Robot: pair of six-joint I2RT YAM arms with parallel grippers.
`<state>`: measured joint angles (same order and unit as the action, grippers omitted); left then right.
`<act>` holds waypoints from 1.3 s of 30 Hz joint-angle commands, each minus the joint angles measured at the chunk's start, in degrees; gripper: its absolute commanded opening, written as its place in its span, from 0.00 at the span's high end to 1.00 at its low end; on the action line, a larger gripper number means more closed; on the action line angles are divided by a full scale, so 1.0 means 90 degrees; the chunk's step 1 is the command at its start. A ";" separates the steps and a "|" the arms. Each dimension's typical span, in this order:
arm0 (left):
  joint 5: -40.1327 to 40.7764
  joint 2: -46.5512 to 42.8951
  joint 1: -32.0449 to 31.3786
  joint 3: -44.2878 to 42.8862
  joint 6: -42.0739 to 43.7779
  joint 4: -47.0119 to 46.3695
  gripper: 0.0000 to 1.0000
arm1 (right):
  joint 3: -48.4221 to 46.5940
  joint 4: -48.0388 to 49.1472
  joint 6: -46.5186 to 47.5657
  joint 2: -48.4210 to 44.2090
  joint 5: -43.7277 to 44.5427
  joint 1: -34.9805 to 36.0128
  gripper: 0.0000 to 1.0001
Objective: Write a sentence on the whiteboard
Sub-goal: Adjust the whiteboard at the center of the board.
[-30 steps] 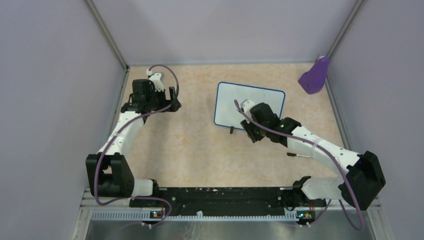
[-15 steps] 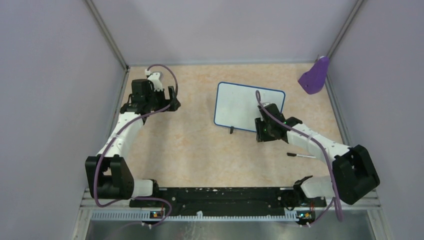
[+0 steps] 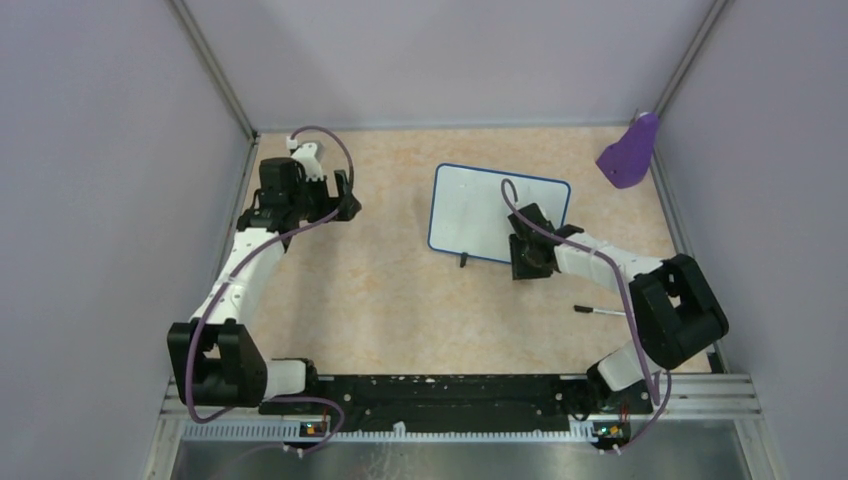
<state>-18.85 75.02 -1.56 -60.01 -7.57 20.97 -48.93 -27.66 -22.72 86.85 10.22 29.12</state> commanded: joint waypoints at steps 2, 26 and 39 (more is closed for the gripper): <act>-0.0127 -0.0329 0.0030 0.0075 -0.0028 -0.0328 0.01 | -0.0289 0.0417 -0.0021 0.0120 0.0293 -0.0204 0.63; -0.0243 -0.0307 0.0031 0.0192 0.0021 -0.0436 0.01 | 0.0589 0.1045 0.3156 -0.0938 -0.0439 -0.0424 1.00; -0.0376 -0.0231 0.0033 0.0147 0.0028 -0.0448 0.01 | 0.0601 0.0211 0.3683 -0.1749 -0.1660 -0.0159 1.00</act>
<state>-21.34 73.52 -1.56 -58.48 -7.51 19.57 -42.61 -25.47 8.71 73.32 -0.21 25.67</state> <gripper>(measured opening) 0.987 0.098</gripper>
